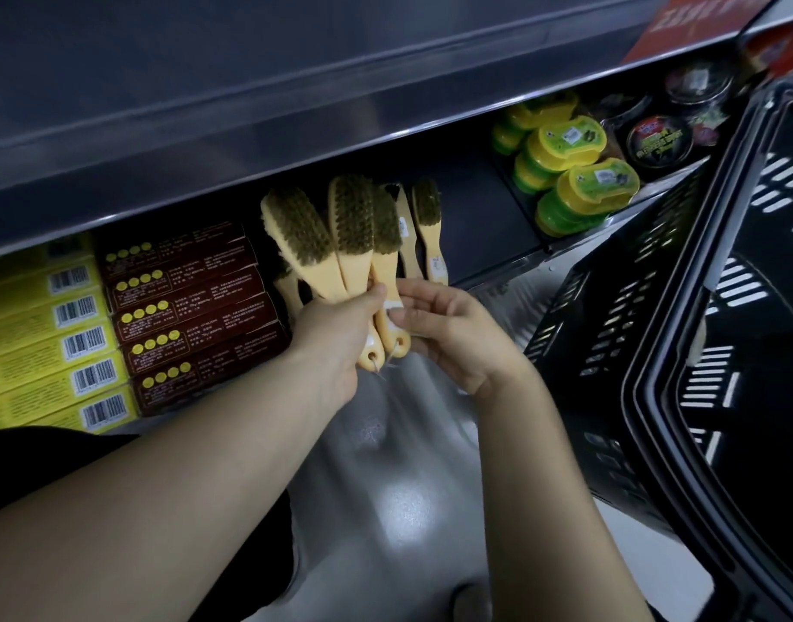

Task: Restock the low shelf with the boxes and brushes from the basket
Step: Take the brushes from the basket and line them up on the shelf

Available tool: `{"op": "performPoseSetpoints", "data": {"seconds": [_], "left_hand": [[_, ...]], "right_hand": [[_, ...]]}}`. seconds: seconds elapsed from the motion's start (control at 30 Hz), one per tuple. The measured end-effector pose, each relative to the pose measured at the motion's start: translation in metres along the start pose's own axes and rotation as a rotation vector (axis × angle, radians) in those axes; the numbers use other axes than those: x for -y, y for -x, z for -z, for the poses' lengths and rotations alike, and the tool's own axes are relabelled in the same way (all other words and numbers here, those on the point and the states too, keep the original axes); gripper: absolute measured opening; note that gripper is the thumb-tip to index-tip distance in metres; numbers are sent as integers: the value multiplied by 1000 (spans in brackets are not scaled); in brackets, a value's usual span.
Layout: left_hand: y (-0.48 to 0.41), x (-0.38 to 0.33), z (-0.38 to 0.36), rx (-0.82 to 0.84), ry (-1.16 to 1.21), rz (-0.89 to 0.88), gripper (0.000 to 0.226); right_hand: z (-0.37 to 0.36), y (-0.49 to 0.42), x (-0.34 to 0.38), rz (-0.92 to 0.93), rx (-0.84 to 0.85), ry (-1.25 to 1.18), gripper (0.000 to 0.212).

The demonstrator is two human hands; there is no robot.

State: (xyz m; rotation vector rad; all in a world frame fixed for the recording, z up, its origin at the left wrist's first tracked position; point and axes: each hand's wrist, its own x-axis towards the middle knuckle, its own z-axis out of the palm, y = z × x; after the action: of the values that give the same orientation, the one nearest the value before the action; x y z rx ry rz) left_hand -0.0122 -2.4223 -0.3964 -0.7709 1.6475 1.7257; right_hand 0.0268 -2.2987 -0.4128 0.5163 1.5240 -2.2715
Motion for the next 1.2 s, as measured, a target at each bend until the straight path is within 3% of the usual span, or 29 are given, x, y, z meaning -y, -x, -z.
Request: {"op": "performPoseSetpoints", "data": {"seconds": [0.07, 0.17, 0.23, 0.37, 0.5, 0.77, 0.9, 0.97, 1.0, 1.1, 1.2], "left_hand": [[0, -1, 0, 12, 23, 25, 17], [2, -3, -1, -10, 46, 34, 6], [3, -4, -1, -15, 55, 18, 12], [6, -3, -1, -10, 4, -13, 15], [7, -6, -2, -5, 13, -55, 16], [8, -5, -4, -17, -2, -135, 18], [8, -6, -7, -3, 79, -114, 12], [7, -7, -6, -9, 110, -84, 11], [6, -7, -6, -13, 104, -72, 9], [3, -7, -7, -33, 58, -57, 10], [4, -9, -9, -3, 63, -68, 11]], "right_hand": [[6, -6, -2, 18, -128, -32, 25], [24, -27, -3, 17, -468, 21, 18], [39, -40, -6, 4, -615, 106, 14], [70, -66, -11, 55, -772, 436, 12], [90, -87, -11, -12, -863, 783, 27], [99, -108, -20, -48, -764, 800, 25], [95, -108, -15, -96, -810, 905, 31], [80, -98, -6, -1, -903, 923, 31], [68, -89, -2, 86, -899, 820, 29], [24, -49, 6, 164, -563, 334, 36], [-7, -12, 5, 75, -156, 133, 28]]}}
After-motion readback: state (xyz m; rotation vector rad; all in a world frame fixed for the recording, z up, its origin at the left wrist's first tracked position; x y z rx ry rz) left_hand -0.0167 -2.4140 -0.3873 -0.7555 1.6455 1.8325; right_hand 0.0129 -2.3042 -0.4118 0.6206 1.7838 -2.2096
